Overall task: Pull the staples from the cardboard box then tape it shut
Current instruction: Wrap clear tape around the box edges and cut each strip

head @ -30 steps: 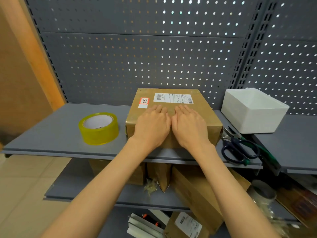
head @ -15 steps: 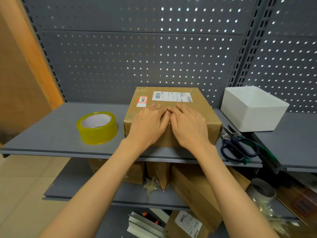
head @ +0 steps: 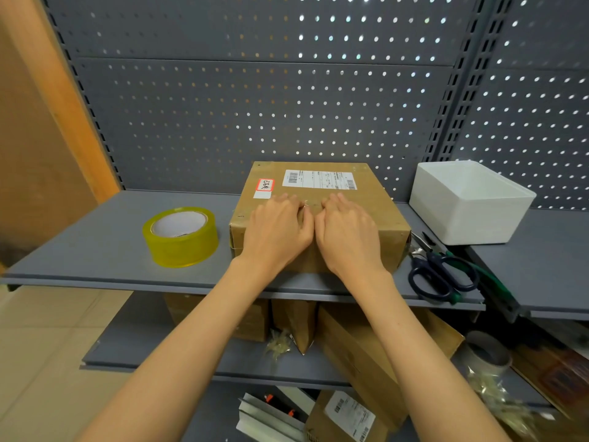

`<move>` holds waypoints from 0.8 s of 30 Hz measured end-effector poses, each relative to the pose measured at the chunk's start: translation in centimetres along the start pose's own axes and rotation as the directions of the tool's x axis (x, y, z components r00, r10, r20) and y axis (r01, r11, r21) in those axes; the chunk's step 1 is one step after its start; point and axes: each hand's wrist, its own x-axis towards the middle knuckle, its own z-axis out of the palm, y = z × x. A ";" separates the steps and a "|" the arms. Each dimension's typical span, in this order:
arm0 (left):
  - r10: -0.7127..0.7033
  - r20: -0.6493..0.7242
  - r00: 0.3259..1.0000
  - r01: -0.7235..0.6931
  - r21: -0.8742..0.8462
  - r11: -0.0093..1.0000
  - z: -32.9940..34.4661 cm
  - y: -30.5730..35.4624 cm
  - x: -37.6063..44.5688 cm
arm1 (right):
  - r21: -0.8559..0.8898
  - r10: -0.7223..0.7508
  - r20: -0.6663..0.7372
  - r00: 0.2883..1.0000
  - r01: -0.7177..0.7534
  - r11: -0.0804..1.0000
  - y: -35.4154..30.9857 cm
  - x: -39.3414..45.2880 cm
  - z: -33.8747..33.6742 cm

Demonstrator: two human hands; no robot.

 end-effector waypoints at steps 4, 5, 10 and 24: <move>-0.001 -0.004 1.000 0.001 -0.005 1.000 0.0 -0.1 -0.2 | -0.059 -0.012 0.019 1.000 0.013 0.998 0.1 -0.3 -0.1; -0.001 0.000 1.000 0.001 0.006 1.000 0.1 -0.1 -0.2 | -0.059 -0.016 0.025 1.000 0.018 0.998 0.3 -0.3 -0.1; -0.052 -0.139 0.989 0.063 0.072 0.995 -1.0 -1.6 -1.1 | 0.124 0.140 -0.060 0.988 -0.132 0.983 3.2 -1.1 -1.7; -0.539 0.123 0.833 0.517 -0.518 0.681 -2.8 -5.3 -3.1 | 0.578 0.517 0.247 0.819 -0.553 0.600 7.1 -2.3 -1.4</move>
